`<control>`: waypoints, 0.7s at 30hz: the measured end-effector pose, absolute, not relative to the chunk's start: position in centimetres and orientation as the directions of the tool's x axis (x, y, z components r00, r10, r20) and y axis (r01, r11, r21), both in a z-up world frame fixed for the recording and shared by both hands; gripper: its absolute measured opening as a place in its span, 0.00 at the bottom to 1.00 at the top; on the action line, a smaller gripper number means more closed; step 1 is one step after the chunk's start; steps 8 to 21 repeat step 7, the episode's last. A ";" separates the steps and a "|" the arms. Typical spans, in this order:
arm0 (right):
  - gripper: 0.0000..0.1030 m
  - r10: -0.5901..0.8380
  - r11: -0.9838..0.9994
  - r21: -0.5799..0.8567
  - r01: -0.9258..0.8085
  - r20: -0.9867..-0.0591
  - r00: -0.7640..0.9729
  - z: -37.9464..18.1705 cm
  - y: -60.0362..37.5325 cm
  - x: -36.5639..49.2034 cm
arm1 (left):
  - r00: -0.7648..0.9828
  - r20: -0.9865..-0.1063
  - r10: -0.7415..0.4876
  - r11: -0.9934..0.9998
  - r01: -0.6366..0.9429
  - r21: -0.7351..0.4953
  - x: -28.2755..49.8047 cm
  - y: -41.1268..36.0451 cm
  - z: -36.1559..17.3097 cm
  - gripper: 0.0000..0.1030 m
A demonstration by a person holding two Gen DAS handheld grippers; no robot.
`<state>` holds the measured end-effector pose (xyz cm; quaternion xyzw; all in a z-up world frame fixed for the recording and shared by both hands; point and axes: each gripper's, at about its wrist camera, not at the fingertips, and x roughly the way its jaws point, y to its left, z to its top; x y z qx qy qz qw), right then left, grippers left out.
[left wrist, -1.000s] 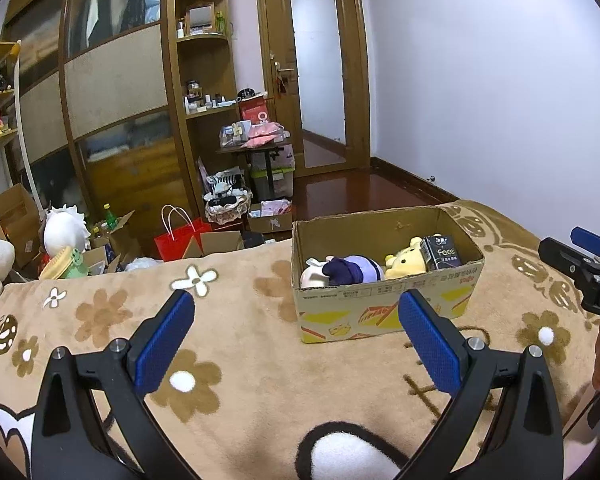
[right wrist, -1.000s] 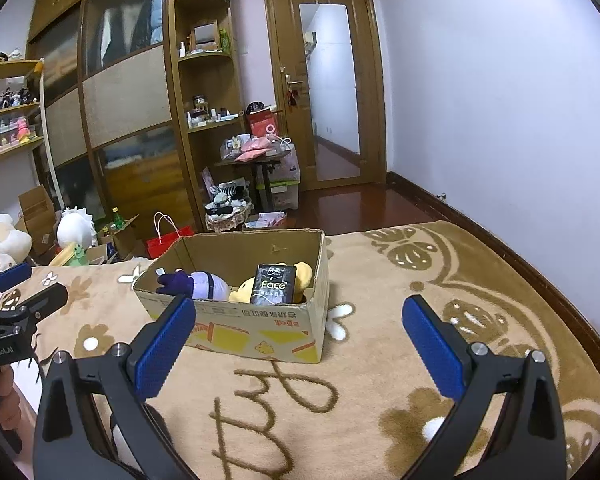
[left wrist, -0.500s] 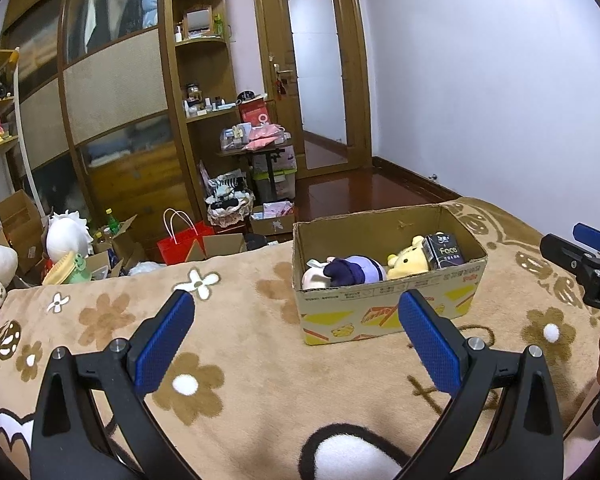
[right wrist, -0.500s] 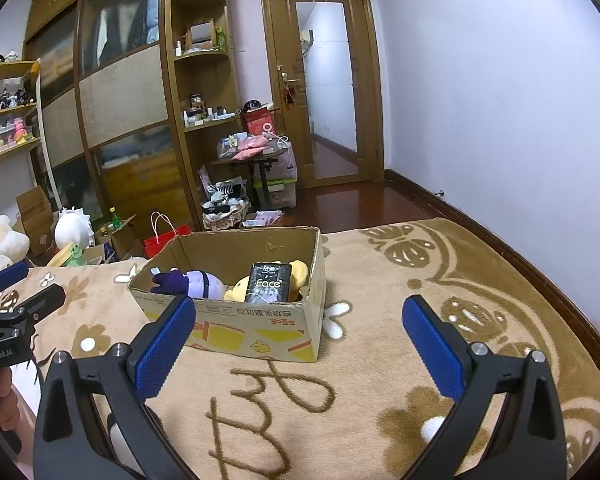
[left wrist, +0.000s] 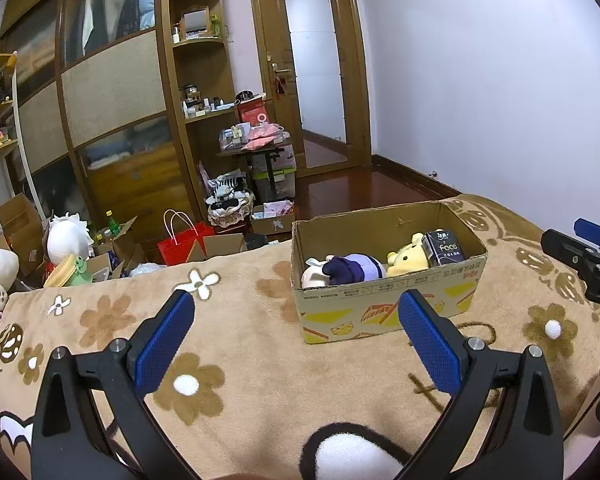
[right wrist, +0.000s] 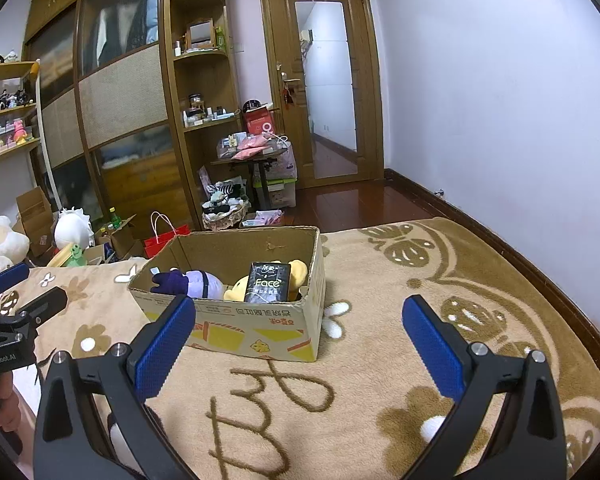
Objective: Organize soft objects
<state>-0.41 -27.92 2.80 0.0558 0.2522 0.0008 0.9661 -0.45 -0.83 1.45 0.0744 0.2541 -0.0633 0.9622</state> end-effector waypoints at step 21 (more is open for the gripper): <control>1.00 0.028 0.994 0.108 0.029 -0.487 0.873 2.8 -27.9 -0.4 | 0.864 -0.496 -0.088 0.979 0.166 0.116 -0.6 -0.8 1.5 0.98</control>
